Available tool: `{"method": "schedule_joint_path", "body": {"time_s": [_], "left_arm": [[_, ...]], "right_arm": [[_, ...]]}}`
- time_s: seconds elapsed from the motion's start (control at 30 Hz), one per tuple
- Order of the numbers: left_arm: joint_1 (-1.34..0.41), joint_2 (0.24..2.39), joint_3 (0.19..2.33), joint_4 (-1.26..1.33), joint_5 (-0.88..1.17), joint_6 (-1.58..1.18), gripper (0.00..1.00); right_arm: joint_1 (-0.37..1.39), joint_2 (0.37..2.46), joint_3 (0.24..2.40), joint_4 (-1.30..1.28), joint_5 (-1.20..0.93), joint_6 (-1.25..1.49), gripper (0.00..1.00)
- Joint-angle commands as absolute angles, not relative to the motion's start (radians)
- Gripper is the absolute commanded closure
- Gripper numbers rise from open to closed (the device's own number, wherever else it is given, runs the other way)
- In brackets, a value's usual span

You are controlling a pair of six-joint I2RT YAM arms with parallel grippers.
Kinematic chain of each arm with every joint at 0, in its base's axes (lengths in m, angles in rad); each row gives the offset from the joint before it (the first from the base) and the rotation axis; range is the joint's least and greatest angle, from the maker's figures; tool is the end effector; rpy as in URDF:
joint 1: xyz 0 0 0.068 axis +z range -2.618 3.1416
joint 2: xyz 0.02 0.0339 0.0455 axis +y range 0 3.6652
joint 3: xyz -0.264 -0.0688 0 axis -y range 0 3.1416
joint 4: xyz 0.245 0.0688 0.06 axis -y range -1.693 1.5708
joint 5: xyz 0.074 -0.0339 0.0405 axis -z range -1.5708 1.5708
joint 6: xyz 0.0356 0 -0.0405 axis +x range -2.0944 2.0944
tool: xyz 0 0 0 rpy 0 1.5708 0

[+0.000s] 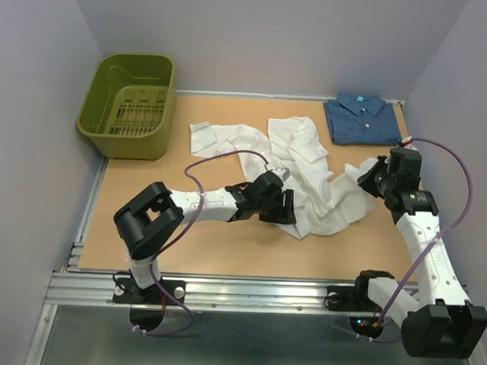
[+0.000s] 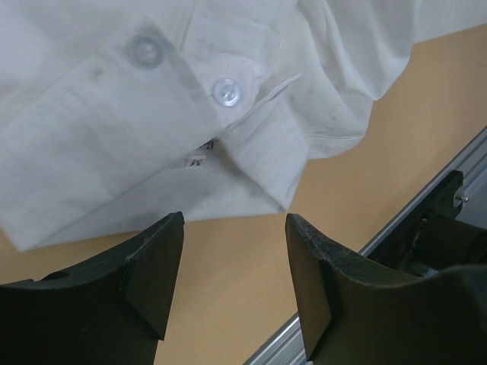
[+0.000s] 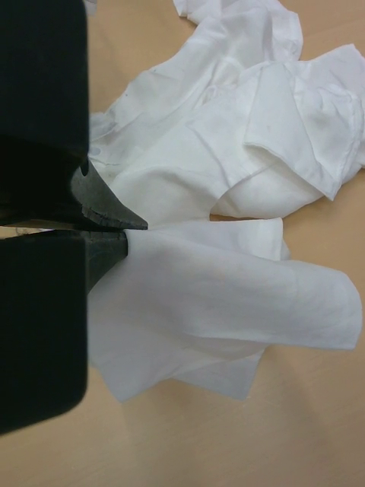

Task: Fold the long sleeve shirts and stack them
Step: Flatten the shirt out

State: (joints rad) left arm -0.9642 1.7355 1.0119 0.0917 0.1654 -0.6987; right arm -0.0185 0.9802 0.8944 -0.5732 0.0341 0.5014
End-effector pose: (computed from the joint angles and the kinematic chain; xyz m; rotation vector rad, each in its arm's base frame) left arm 0.2088 -0.3112 0.1922 0.4213 2.3859 -1.0425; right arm 0.2088 -0.0051 0.3045 0.5935 2.1588 0.2254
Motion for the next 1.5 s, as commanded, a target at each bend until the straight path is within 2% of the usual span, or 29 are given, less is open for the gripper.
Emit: {"method": "schedule_joint_path", "body": {"time_s": [0.0,0.17,0.47,0.77,0.87,0.9,1.03,1.1,1.23,1.4,1.47], "left_arm": [[-0.982,1.765,1.089,0.158,0.176,-0.733,0.35],[-0.986,1.836,1.144,0.163,0.149,-0.747,0.37],[-0.985,1.931,1.201,0.144,0.1,-0.79,0.49],[-0.982,1.947,1.219,0.149,0.094,-0.798,0.74],[-0.98,1.945,1.22,0.163,0.092,-0.798,0.89],[-0.976,1.936,1.215,0.164,0.091,-0.798,1.0],[-0.937,1.878,1.206,0.124,0.083,-0.764,1.0],[-0.879,1.797,1.239,0.023,0.029,-0.686,1.0],[-0.746,1.681,1.428,-0.204,-0.087,-0.488,1.0],[-0.626,1.773,2.064,-0.562,-0.199,-0.247,1.0],[-0.611,1.814,2.295,-0.612,-0.221,-0.192,1.0]], "right_arm": [[-0.023,0.95,0.858,-0.538,0.023,0.508,0.99],[-0.023,0.95,0.844,-0.532,0.017,0.512,0.99],[-0.021,0.934,0.825,-0.525,0.034,0.514,0.99],[-0.021,0.92,0.818,-0.526,0.04,0.511,0.99],[-0.023,0.913,0.819,-0.525,0.04,0.511,0.99],[-0.021,0.91,0.824,-0.526,0.041,0.509,0.99],[-0.023,0.919,0.876,-0.526,0.06,0.477,0.99],[-0.021,0.934,0.965,-0.531,0.086,0.442,0.99],[-0.023,0.992,1.17,-0.528,0.15,0.394,0.99],[-0.023,1.141,1.494,-0.506,0.149,0.322,0.99],[-0.023,1.204,1.641,-0.489,0.162,0.293,0.99]]}}
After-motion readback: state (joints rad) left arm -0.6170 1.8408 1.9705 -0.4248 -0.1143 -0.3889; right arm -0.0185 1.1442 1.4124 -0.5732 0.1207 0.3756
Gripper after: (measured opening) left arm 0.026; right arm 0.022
